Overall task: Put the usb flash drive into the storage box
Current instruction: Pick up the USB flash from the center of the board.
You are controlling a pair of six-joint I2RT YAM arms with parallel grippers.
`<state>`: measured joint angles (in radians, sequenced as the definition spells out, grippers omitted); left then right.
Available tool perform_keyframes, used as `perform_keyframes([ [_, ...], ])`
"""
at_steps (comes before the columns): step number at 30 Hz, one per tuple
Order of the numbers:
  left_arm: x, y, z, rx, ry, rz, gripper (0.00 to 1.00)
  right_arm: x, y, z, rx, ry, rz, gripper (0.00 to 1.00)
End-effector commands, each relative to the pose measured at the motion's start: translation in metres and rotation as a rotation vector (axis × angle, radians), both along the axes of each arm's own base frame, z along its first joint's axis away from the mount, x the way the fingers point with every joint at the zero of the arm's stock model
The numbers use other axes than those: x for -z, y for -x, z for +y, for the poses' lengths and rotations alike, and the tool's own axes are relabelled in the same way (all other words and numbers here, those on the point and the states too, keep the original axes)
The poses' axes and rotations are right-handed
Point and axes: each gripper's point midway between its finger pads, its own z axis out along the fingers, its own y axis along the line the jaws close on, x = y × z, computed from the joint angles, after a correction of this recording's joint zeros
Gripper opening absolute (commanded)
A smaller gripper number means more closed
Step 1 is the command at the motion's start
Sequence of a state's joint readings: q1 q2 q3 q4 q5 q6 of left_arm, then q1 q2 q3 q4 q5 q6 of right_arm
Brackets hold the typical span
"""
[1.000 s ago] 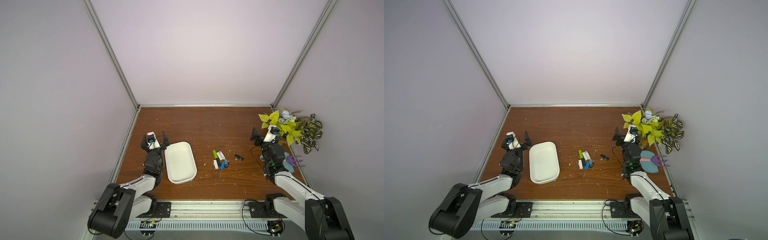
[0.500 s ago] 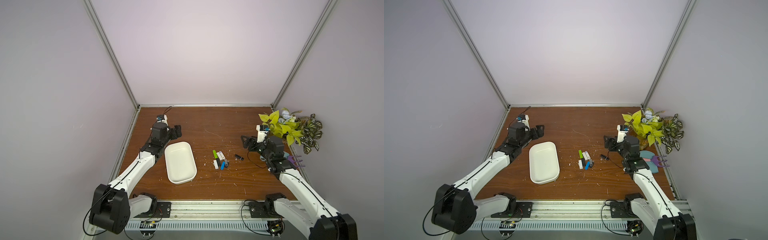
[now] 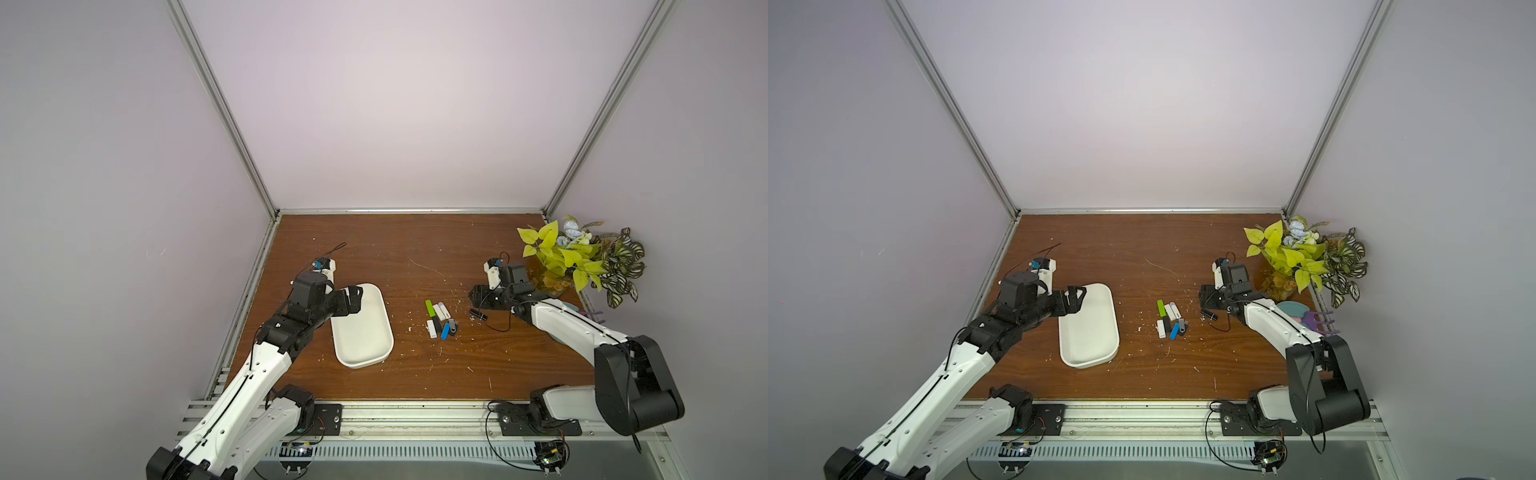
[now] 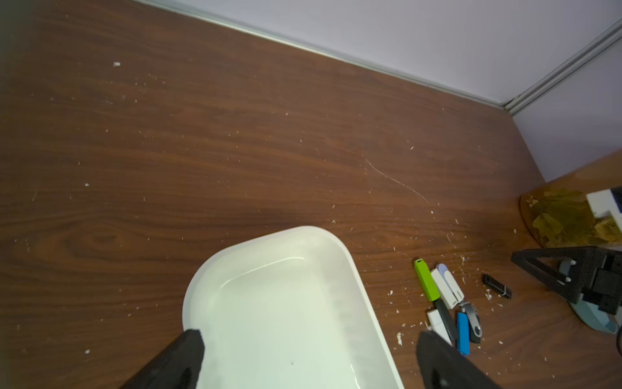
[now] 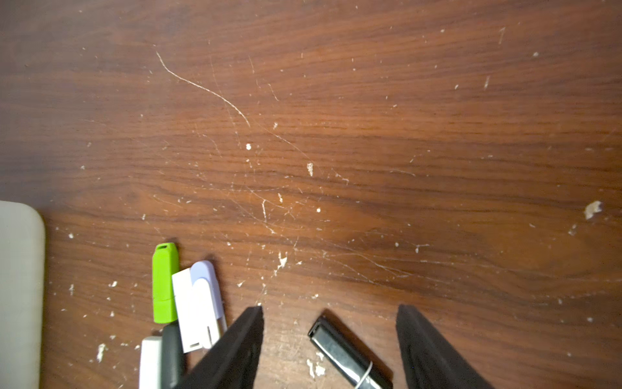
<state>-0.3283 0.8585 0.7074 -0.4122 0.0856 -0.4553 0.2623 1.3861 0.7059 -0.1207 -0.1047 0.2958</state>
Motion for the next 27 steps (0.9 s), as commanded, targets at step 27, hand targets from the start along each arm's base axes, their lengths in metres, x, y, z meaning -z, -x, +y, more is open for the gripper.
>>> perform_keyframes([
  [27, 0.009, 0.004, 0.011, -0.027, -0.038, 0.021, 0.97, 0.041, 0.069, 0.012, -0.018, 0.031, 0.210, 0.61],
])
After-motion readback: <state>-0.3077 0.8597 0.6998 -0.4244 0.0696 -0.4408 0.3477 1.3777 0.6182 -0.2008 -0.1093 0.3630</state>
